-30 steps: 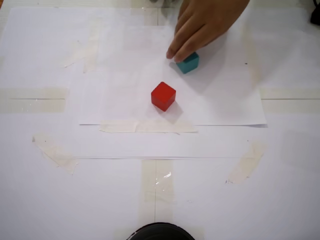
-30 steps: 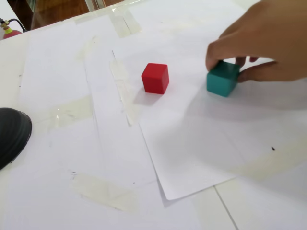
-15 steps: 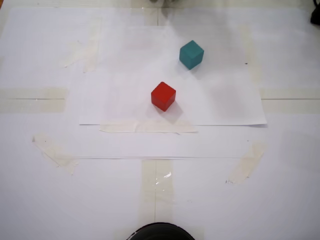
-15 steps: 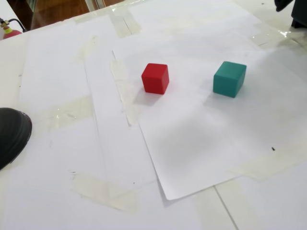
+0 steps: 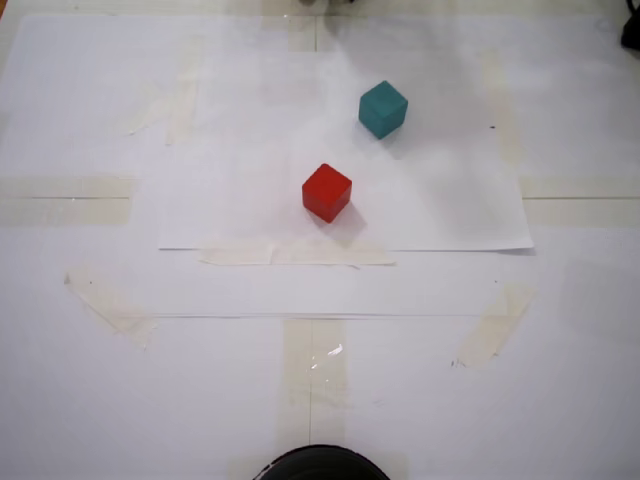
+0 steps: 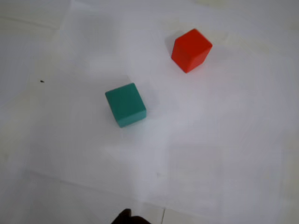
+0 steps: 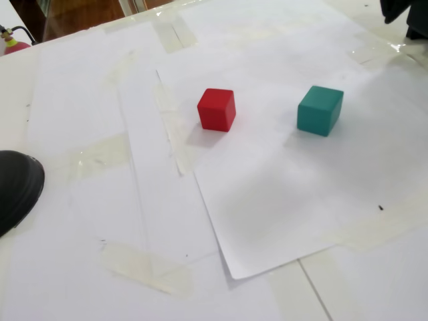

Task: Put the red cube on the top of the blue cube.

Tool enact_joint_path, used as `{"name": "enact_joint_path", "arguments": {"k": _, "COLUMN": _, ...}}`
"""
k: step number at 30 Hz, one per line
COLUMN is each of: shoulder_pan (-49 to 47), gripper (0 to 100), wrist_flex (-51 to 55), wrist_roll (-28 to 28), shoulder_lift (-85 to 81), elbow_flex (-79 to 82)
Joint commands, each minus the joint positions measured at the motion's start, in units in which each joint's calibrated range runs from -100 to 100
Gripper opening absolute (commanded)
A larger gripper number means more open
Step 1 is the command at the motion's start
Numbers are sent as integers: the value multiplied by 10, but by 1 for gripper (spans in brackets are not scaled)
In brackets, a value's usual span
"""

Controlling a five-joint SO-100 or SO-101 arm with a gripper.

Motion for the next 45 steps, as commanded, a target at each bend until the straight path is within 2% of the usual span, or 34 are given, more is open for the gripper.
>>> {"name": "enact_joint_path", "arguments": {"k": 1, "shoulder_pan": 14, "gripper": 0, "wrist_flex": -32, "wrist_roll": 29, "shoulder_lift": 156, "elbow_flex": -114}}
{"name": "enact_joint_path", "arguments": {"k": 8, "shoulder_pan": 45, "gripper": 0, "wrist_flex": -36, "wrist_roll": 71, "shoulder_lift": 371, "elbow_flex": -304}}
{"name": "enact_joint_path", "arguments": {"k": 18, "shoulder_pan": 93, "gripper": 0, "wrist_flex": -16, "wrist_roll": 92, "shoulder_lift": 606, "elbow_flex": -581}}
{"name": "enact_joint_path", "arguments": {"k": 28, "shoulder_pan": 96, "gripper": 0, "wrist_flex": 1, "wrist_roll": 98, "shoulder_lift": 825, "elbow_flex": -836}}
{"name": "enact_joint_path", "arguments": {"k": 34, "shoulder_pan": 85, "gripper": 0, "wrist_flex": -8, "wrist_roll": 85, "shoulder_lift": 903, "elbow_flex": -904}}
{"name": "enact_joint_path", "arguments": {"k": 45, "shoulder_pan": 52, "gripper": 0, "wrist_flex": -57, "wrist_roll": 71, "shoulder_lift": 982, "elbow_flex": -923}}
